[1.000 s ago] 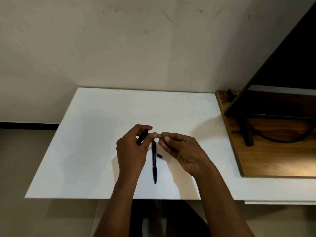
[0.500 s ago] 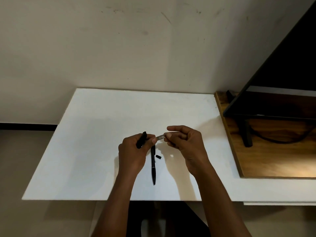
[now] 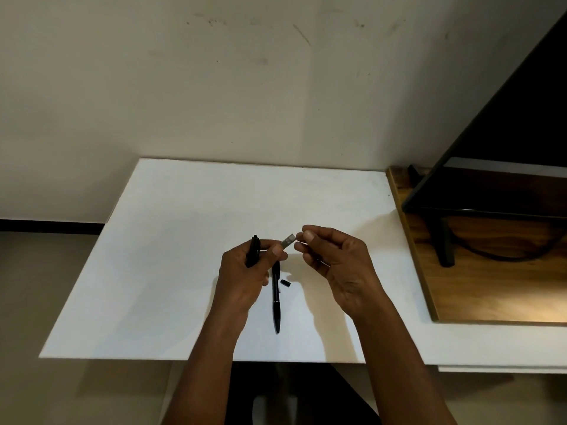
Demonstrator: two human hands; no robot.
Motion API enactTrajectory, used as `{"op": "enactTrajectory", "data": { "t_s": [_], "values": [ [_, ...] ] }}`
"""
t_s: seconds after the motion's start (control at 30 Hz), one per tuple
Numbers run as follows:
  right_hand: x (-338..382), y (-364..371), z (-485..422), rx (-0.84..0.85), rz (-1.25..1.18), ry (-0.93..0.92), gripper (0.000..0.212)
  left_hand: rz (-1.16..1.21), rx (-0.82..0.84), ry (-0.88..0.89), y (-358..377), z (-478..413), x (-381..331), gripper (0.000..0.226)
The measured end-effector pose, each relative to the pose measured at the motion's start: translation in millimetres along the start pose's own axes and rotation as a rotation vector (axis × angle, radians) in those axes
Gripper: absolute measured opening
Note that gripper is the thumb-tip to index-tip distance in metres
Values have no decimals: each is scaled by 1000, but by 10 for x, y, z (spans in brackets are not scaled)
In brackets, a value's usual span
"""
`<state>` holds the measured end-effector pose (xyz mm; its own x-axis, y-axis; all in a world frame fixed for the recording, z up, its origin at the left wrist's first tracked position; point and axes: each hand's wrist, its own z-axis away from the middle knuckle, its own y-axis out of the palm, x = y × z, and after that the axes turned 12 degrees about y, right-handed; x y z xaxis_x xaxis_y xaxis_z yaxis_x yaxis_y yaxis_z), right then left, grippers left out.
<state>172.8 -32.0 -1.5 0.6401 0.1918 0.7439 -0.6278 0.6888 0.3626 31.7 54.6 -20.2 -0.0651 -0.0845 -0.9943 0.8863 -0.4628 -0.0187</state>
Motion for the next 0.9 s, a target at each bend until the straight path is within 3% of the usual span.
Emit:
{"op": "enactTrajectory", "data": {
  "t_s": [0.43,0.57,0.67,0.8,0.9],
  "values": [
    [9,24,-18,-107,139,-145,10,18,-50,-95,6,18,18,6],
    [39,-41,-21,-89,-1,-125,16,30,-73,-113,-13,6,28,4],
    [105,-147,-36,-214,-88,-129,16,53,-94,-117,-33,2,53,13],
    [121,-312,-80,-460,134,-107,18,77,-130,-114,-53,-4,67,16],
    [49,-345,-90,-466,372,-66,16,107,-120,-111,-39,-2,61,10]
  ]
}}
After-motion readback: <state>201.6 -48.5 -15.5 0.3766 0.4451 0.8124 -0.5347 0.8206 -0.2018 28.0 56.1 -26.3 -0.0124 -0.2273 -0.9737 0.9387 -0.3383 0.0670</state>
